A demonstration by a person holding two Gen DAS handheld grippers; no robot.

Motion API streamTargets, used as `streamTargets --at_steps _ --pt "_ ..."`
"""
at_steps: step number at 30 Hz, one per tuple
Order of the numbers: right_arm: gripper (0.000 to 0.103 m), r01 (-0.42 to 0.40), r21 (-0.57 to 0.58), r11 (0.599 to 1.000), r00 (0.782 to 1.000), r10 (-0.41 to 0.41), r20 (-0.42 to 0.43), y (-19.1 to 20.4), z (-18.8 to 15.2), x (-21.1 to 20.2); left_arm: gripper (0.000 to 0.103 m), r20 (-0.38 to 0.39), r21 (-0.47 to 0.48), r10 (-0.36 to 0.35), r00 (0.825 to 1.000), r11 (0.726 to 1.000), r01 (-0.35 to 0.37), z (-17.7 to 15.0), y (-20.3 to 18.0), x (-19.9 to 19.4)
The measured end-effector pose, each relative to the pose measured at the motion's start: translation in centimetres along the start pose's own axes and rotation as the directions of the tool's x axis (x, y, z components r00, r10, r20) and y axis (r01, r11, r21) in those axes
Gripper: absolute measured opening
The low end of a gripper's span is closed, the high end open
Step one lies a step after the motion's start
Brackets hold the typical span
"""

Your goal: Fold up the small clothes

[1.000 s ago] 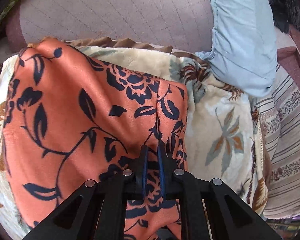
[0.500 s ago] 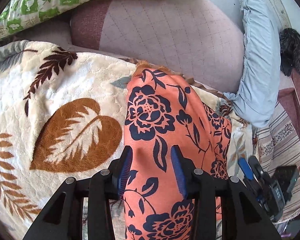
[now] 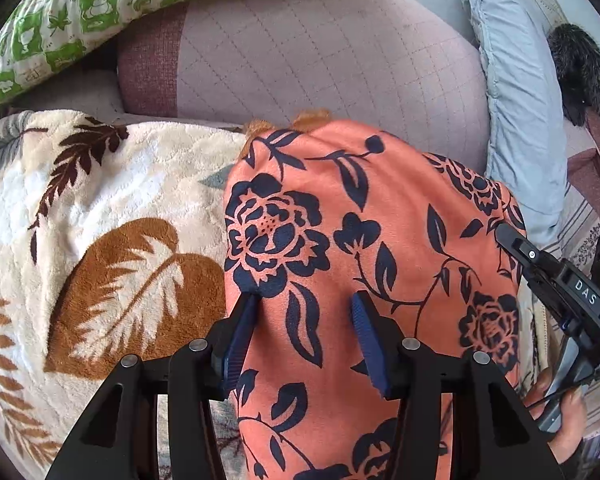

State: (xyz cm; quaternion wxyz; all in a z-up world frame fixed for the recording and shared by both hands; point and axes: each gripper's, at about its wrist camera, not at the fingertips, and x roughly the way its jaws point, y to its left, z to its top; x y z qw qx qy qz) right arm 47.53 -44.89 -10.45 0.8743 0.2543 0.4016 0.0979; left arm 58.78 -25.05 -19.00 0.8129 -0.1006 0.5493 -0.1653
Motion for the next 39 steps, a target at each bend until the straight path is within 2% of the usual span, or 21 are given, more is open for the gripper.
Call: streamTargets --at_steps 3,5,7,9,12,14,16,18,20,24,27,30,33,35,36,37,39 --pt "0.008 0.129 -0.020 0.991 0.986 -0.131 -0.104 -1.8 -1.0 3.9 0.051 0.021 0.059 0.074 0.997 0.995 -0.075 -0.4 -1.3 1.3" --pt "0.008 0.126 0.008 0.992 0.988 -0.125 -0.096 -2.6 -1.7 4.4 0.051 0.048 0.104 0.116 0.992 0.987 -0.120 -0.7 -2.3 1.3" --pt "0.008 0.108 0.047 0.993 0.991 -0.104 -0.088 -2.9 -1.8 3.9 0.051 0.059 0.115 0.130 0.990 0.984 -0.137 -1.0 -2.7 1.1" --pt "0.016 0.110 0.034 0.993 0.992 -0.107 -0.071 -2.3 -1.8 2.4 0.051 0.056 0.112 0.124 0.991 0.985 -0.129 -1.3 -2.7 0.6" --pt "0.016 0.085 0.018 0.996 0.996 -0.085 -0.036 -1.5 -2.7 -1.1 0.051 0.052 0.110 0.134 0.990 0.984 -0.139 -1.9 -2.5 -0.2" --pt "0.019 0.041 0.036 0.998 0.999 -0.041 -0.021 -1.1 -3.8 -3.3 0.051 0.048 0.102 0.137 0.989 0.985 -0.141 -2.6 -2.6 -0.9" --pt "0.035 0.024 0.062 0.998 1.000 -0.024 -0.015 -1.0 -5.4 -5.3 0.050 0.045 0.100 0.143 0.989 0.984 -0.147 -3.2 -3.0 -1.8" --pt "0.042 0.028 0.075 0.997 0.999 -0.026 -0.019 -0.8 -7.0 -6.5 0.050 0.048 0.108 0.159 0.986 0.981 -0.164 -4.0 -3.3 -2.8" --pt "0.043 0.057 0.078 0.995 0.998 -0.055 -0.023 -0.9 -8.5 -7.8 0.050 0.043 0.111 0.174 0.984 0.978 -0.178 -4.8 -3.7 -3.9" --pt "0.047 0.089 0.118 0.989 0.996 -0.089 -0.009 -1.8 -10.9 -9.7 0.050 0.028 0.095 0.167 0.986 0.981 -0.169 -6.2 -3.5 -6.5" --pt "0.056 0.069 0.173 0.982 0.997 -0.071 0.008 -3.2 -12.5 -10.5 0.050 0.000 -0.006 0.066 0.998 0.998 -0.066 -7.3 -1.6 -8.4" --pt "0.056 0.029 0.232 0.972 0.999 -0.033 0.014 -3.8 -13.9 -9.4 0.051 -0.059 -0.069 0.022 0.998 0.997 -0.026 -8.7 -0.1 -7.8" --pt "0.056 0.012 0.240 0.971 1.000 -0.010 -0.006 -3.7 -15.0 -7.1 0.052 -0.087 -0.062 0.047 0.995 0.997 -0.053 -9.7 0.3 -6.7" --pt "0.045 0.002 0.178 0.984 1.000 -0.002 -0.003 -2.8 -15.6 -6.4 0.054 -0.091 -0.060 0.061 0.994 0.996 -0.067 -10.1 0.5 -6.2" --pt "0.025 0.014 0.122 0.992 1.000 -0.015 0.010 -2.0 -15.7 -6.6 0.054 -0.097 -0.066 0.061 0.993 0.996 -0.068 -10.1 0.6 -6.1" --pt "0.020 0.000 0.086 0.996 1.000 -0.002 0.024 -1.3 -15.5 -7.1 0.054 -0.103 -0.079 0.052 0.993 0.995 -0.060 -10.2 0.8 -6.1" --pt "0.019 -0.060 0.077 0.995 0.995 0.054 0.081 -0.9 -14.9 -9.0 0.054 -0.090 -0.116 0.025 0.996 0.993 -0.036 -10.3 1.5 -6.3"
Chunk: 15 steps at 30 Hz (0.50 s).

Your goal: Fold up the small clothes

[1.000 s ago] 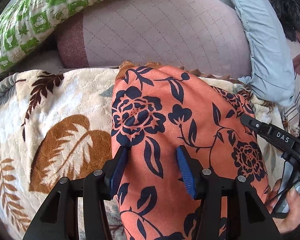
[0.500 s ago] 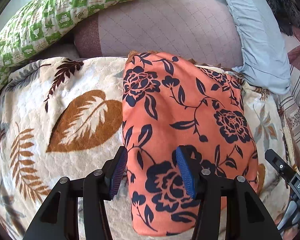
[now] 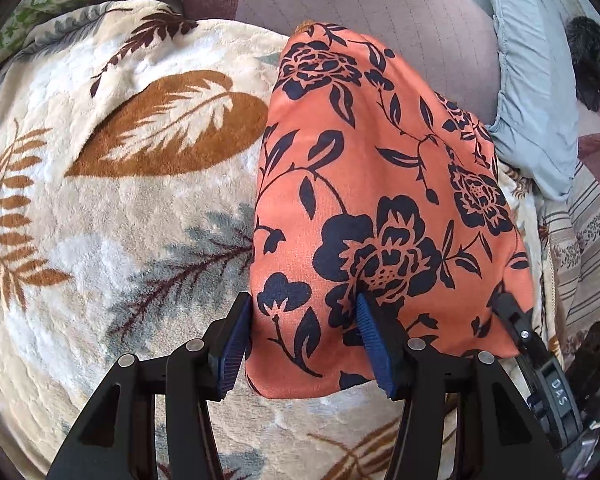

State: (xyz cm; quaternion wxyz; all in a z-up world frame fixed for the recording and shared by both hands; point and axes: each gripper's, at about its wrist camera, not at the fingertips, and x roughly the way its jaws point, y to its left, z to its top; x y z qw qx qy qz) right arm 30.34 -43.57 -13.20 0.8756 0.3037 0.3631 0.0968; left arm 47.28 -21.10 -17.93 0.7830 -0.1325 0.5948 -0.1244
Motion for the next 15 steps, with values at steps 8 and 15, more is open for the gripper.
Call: streamTargets --at_steps 8,15 --pt "0.027 0.128 -0.008 0.992 0.985 -0.128 -0.115 -2.5 -1.4 2.3 0.060 -0.011 0.008 -0.014 1.000 1.000 0.014 -2.2 1.5 1.3" --pt "0.039 0.029 0.189 0.981 0.999 -0.035 0.029 -5.0 -0.3 -1.5 0.056 0.025 0.027 -0.059 0.998 0.998 0.059 -3.3 2.4 -2.7"
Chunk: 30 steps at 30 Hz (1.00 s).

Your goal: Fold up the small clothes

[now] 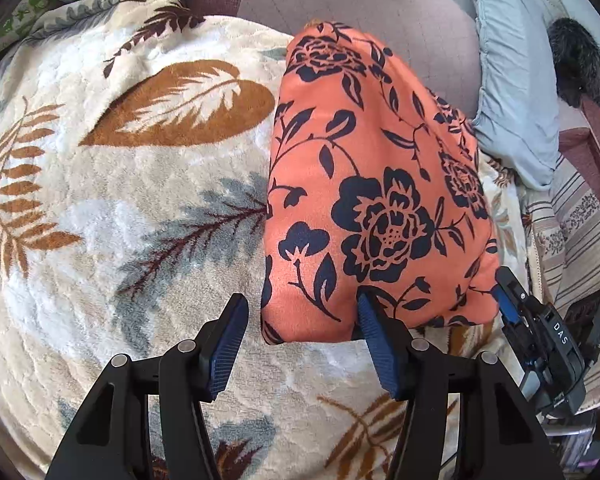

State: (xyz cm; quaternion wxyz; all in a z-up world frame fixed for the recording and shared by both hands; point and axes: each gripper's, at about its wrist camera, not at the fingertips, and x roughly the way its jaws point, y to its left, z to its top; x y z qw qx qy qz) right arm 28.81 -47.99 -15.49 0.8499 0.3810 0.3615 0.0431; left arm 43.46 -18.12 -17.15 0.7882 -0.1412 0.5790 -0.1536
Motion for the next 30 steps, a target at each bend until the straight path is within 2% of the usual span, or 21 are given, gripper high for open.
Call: streamTargets --at_steps 2,4,9,13,14,17,18,19,21,23,24,26,27,28,30 --pt "0.049 -0.015 0.013 1.000 0.999 0.015 0.034 -0.2 0.7 -0.7 0.056 0.021 -0.019 -0.009 1.000 1.000 0.010 0.1 0.5 -1.3" --pt "0.057 -0.047 0.030 0.998 0.999 0.046 0.022 -0.1 1.2 -0.3 0.056 0.024 -0.042 -0.022 0.999 0.999 0.023 1.1 1.2 -1.7" --pt "0.057 -0.057 0.010 0.998 0.998 0.057 -0.005 1.1 2.0 1.4 0.056 0.002 -0.123 -0.074 0.997 0.990 0.074 4.4 2.1 0.2" --pt "0.057 -0.056 -0.078 0.995 0.998 0.057 0.012 3.3 3.6 3.1 0.057 0.001 -0.062 -0.016 1.000 0.998 0.016 7.1 0.7 1.5" --pt "0.057 -0.042 -0.112 0.993 0.999 0.041 -0.006 3.8 4.2 4.1 0.057 0.005 -0.046 -0.002 1.000 0.999 0.003 7.7 0.4 1.7" --pt "0.057 0.059 -0.178 0.982 0.993 -0.076 -0.089 4.8 5.5 8.0 0.058 0.010 -0.011 0.023 1.000 1.000 -0.023 9.1 -0.6 2.5" --pt "0.036 0.074 -0.220 0.973 0.982 -0.110 -0.157 5.1 5.8 9.6 0.058 0.010 0.004 0.039 0.999 0.999 -0.039 9.3 -1.1 3.0" --pt "0.016 0.080 -0.263 0.962 0.976 -0.129 -0.177 5.7 5.9 10.3 0.058 0.008 0.020 0.052 0.999 0.998 -0.052 9.6 -1.3 3.3" --pt "0.016 0.057 -0.313 0.948 0.985 -0.104 -0.135 6.6 6.1 9.6 0.058 0.013 0.047 0.051 0.999 0.998 -0.052 10.1 -1.7 3.8" --pt "0.025 0.058 -0.276 0.959 0.980 -0.108 -0.168 5.7 6.7 9.9 0.060 -0.001 0.050 0.033 0.999 0.998 -0.033 10.7 -1.4 4.2" --pt "0.030 0.032 -0.215 0.976 0.980 -0.073 -0.185 4.6 7.2 9.9 0.060 -0.014 0.038 0.013 1.000 0.999 -0.013 11.0 -1.0 4.4" --pt "0.049 -0.006 -0.086 0.996 0.980 -0.011 -0.200 2.3 7.9 9.8 0.059 -0.020 0.013 -0.027 0.999 1.000 0.027 11.5 0.0 4.5" --pt "0.060 -0.010 -0.045 0.999 0.981 0.001 -0.194 1.4 8.1 9.6 0.058 -0.008 0.010 -0.027 1.000 1.000 0.027 11.6 0.3 4.3" --pt "0.068 -0.016 -0.027 1.000 0.981 0.010 -0.195 0.9 8.2 9.6 0.058 0.008 0.008 -0.020 1.000 1.000 0.020 11.7 0.7 4.2" --pt "0.070 -0.079 -0.006 0.997 0.971 0.075 -0.229 0.2 8.0 10.3 0.058 0.018 0.002 -0.019 1.000 1.000 0.019 11.7 1.2 4.4"
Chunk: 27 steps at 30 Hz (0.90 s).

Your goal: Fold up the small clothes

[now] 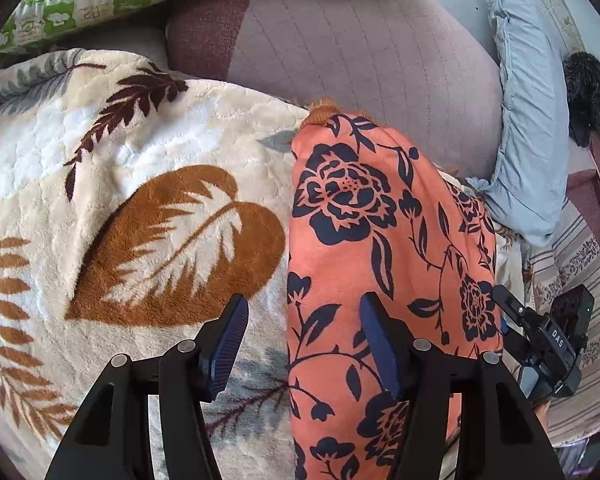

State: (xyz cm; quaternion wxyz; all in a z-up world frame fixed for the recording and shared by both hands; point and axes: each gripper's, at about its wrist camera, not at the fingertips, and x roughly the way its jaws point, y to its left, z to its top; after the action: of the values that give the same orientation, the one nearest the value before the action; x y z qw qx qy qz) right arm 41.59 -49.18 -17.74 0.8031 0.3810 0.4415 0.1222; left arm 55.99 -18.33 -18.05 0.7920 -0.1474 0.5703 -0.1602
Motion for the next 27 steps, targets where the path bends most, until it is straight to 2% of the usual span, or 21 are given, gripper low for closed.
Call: streamTargets --at_steps 3,4,6,8,10,11,12,13,14,16,20,23,27 --pt "0.076 -0.120 0.031 0.992 0.984 0.123 -0.129 -0.5 -1.0 2.5 0.058 -0.050 -0.048 -0.085 0.995 0.995 0.083 0.0 0.8 1.5" --pt "0.082 -0.135 0.005 0.991 0.983 0.135 -0.121 -0.4 -1.4 2.6 0.061 -0.065 -0.072 -0.130 0.989 0.990 0.125 0.0 1.2 2.0" --pt "0.090 -0.175 -0.041 0.984 0.979 0.169 -0.110 0.0 -1.8 2.6 0.070 -0.105 -0.129 -0.244 0.964 0.965 0.230 0.2 1.9 3.5" --pt "0.091 -0.163 -0.055 0.985 0.982 0.156 -0.109 0.2 -2.0 2.9 0.074 -0.156 -0.205 -0.324 0.933 0.935 0.290 -0.2 2.4 5.6" --pt "0.089 -0.107 -0.100 0.989 0.989 0.095 -0.116 1.2 -2.2 3.2 0.076 -0.121 -0.207 -0.315 0.942 0.936 0.286 -0.5 2.1 5.8" --pt "0.085 -0.046 -0.149 0.988 0.993 0.029 -0.111 2.0 -2.4 3.2 0.075 -0.113 -0.188 -0.293 0.949 0.944 0.269 -0.6 1.7 5.7" --pt "0.074 0.015 -0.198 0.980 0.994 -0.036 -0.101 2.9 -2.8 3.2 0.069 -0.103 -0.178 -0.270 0.957 0.952 0.249 -0.7 1.3 5.4" --pt "0.063 0.040 -0.224 0.974 0.994 -0.063 -0.094 3.5 -3.0 3.0 0.058 -0.095 -0.175 -0.264 0.960 0.954 0.245 -1.0 1.2 5.0" --pt "0.058 0.048 -0.227 0.973 0.994 -0.069 -0.086 3.8 -3.3 2.7 0.050 -0.086 -0.172 -0.270 0.959 0.952 0.252 -1.2 1.1 4.5" --pt "0.037 0.045 -0.219 0.975 0.996 -0.061 -0.064 4.4 -3.8 1.5 0.044 -0.074 -0.156 -0.278 0.958 0.952 0.264 -1.7 0.9 2.9" --pt "0.035 0.021 -0.248 0.969 0.997 -0.040 -0.069 7.6 -5.9 -0.5 0.044 -0.019 -0.071 -0.246 0.969 0.967 0.244 -3.2 0.1 -2.4" --pt "0.035 -0.050 -0.251 0.967 0.998 0.038 -0.052 10.6 -8.1 -2.4 0.044 0.036 -0.031 -0.224 0.974 0.974 0.225 -4.6 0.8 -7.7" --pt "0.035 -0.142 -0.267 0.953 0.990 0.142 -0.018 15.1 -11.4 -4.5 0.045 0.118 -0.018 -0.219 0.969 0.975 0.222 -6.9 3.2 -14.7"
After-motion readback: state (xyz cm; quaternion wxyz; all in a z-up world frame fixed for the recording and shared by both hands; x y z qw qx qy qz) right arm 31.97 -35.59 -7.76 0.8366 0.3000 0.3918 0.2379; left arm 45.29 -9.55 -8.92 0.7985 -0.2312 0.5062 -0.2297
